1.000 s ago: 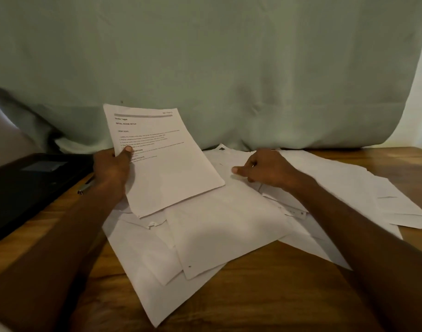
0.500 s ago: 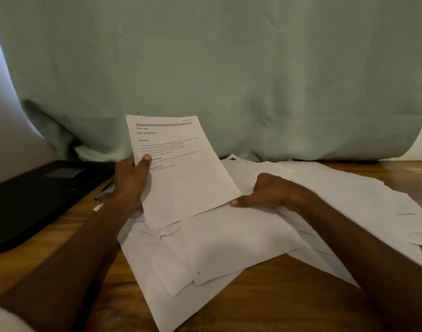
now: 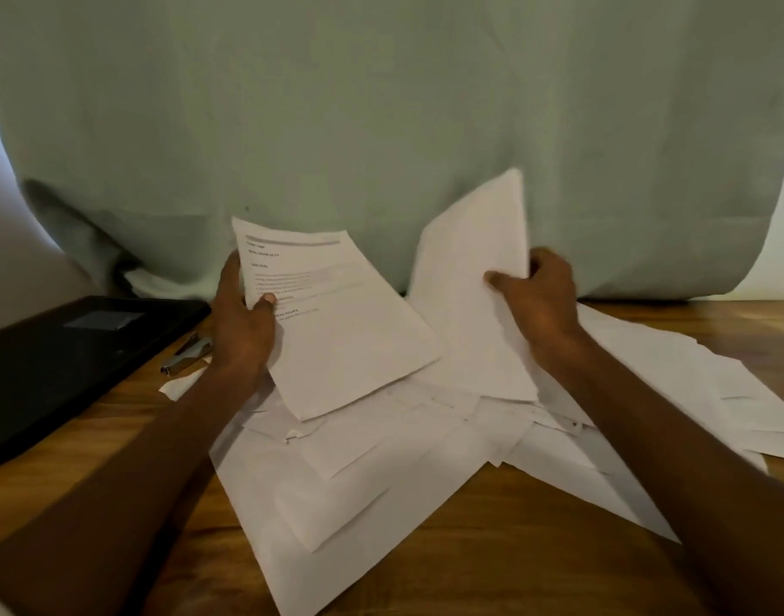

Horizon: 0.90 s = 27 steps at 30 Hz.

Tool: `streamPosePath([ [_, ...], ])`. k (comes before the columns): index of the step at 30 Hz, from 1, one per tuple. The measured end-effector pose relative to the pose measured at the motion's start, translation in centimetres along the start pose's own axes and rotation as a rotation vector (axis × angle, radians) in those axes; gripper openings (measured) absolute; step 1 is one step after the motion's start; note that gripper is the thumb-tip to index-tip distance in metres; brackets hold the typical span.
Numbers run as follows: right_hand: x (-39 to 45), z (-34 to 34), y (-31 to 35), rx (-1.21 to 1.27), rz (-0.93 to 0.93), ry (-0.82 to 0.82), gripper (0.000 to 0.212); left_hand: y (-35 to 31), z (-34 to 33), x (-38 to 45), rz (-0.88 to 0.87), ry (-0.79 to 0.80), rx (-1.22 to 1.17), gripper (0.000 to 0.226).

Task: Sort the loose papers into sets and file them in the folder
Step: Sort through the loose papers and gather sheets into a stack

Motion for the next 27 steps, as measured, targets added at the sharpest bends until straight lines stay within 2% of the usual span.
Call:
streamPosePath([
  [2, -2.1, 1.6, 6.3, -0.142, 0.449, -0.190, 0.023, -1.2, -0.7, -0.4, -0.098, 0.054, -0.009, 0.086],
  [4, -5.8, -0.5, 10.8, -0.395, 0.850, -0.197, 0.028, -3.0, -1.6, -1.1, -0.161, 0.110, -0.032, 0.086],
  [5, -7.3, -2.5, 11.4, -0.518, 0.962, -0.142, 0.032, -3.8, -2.3, -1.6, -0.177, 0.161, -0.057, 0.077],
  [7, -8.8, -6.9, 9.7, -0.684, 0.946, 0.073, 0.041, -4.0, -3.2, -2.0, -0.163, 0.207, -0.073, 0.046],
  [8, -9.2, -8.6, 8.3, -0.736, 0.880, 0.182, 0.043, -3.4, -3.4, -2.1, -0.084, 0.197, -0.101, 0.032],
  [10, -9.6, -10.6, 5.7, -0.809, 0.780, 0.287, 0.043, -2.4, -4.2, -3.1, 0.122, 0.233, -0.229, 0.019],
  [12, -9.7, -11.1, 4.4, -0.840, 0.731, 0.324, 0.042, -2.6, -5.7, -4.2, 0.230, 0.350, -0.353, 0.030],
  [16, -10.2, -11.7, 3.5, -0.935, 0.678, 0.355, 0.052, -3.6, -6.6, -4.8, 0.185, 0.423, -0.372, 0.044],
  [20, -10.8, -12.1, 3.4, -0.987, 0.614, 0.358, 0.071, -3.8, -8.5, -6.4, 0.180, 0.620, -0.403, 0.083],
  [22, -11.1, -12.6, 3.2, -0.988, 0.623, 0.397, 0.071, -3.7, -9.0, -6.7, 0.164, 0.645, -0.390, 0.069],
  [25, -11.6, -12.9, 3.2, -0.986, 0.664, 0.433, 0.068, -3.2, -8.4, -6.1, 0.197, 0.546, -0.445, 0.042],
  [27, -11.4, -12.8, 3.4, -0.960, 0.665, 0.453, 0.066, -2.8, -7.8, -5.5, 0.211, 0.492, -0.464, 0.032],
])
Point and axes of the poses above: each hand's wrist, its own x-axis towards the middle knuckle, its own z-axis out of the back of the hand, y = z × x, the point moved 10 cm from there along x, towards the middle knuckle, and after that the axes turned 7 degrees about x, right-handed, at the moved point
